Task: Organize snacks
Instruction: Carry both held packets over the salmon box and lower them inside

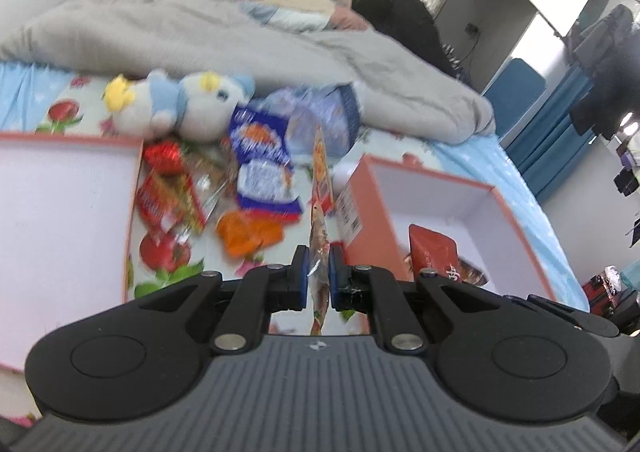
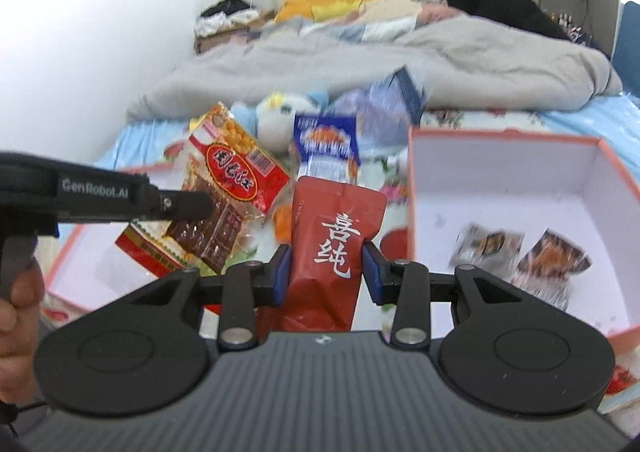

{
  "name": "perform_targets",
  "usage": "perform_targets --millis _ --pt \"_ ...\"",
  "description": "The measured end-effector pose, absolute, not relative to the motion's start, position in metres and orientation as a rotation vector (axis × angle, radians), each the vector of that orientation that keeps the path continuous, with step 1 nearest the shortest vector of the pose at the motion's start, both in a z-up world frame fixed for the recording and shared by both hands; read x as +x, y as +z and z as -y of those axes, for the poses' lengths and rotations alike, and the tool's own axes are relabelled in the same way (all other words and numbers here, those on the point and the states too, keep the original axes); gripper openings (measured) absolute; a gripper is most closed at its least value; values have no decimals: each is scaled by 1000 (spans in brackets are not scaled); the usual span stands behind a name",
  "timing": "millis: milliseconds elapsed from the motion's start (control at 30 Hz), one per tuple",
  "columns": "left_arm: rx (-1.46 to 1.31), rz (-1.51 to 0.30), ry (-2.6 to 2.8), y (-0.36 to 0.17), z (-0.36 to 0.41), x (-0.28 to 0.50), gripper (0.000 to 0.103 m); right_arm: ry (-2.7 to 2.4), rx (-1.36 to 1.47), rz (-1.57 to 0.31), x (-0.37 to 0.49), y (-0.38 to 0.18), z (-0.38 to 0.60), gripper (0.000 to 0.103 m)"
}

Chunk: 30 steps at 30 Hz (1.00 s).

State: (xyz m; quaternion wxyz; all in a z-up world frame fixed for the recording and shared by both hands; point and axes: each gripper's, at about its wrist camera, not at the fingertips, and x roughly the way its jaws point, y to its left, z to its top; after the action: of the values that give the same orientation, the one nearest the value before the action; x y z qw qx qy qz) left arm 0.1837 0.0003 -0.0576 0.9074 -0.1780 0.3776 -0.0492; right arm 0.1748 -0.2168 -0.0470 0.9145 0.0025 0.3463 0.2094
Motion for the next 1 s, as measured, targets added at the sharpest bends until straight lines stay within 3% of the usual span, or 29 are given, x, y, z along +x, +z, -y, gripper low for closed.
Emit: perform_targets --millis 533,1000 --pt "-305 -669 -219 24 73 236 12 343 24 -554 210 21 281 41" --pt "-248 -839 -318 -33 166 309 12 204 74 -674 260 -34 358 41"
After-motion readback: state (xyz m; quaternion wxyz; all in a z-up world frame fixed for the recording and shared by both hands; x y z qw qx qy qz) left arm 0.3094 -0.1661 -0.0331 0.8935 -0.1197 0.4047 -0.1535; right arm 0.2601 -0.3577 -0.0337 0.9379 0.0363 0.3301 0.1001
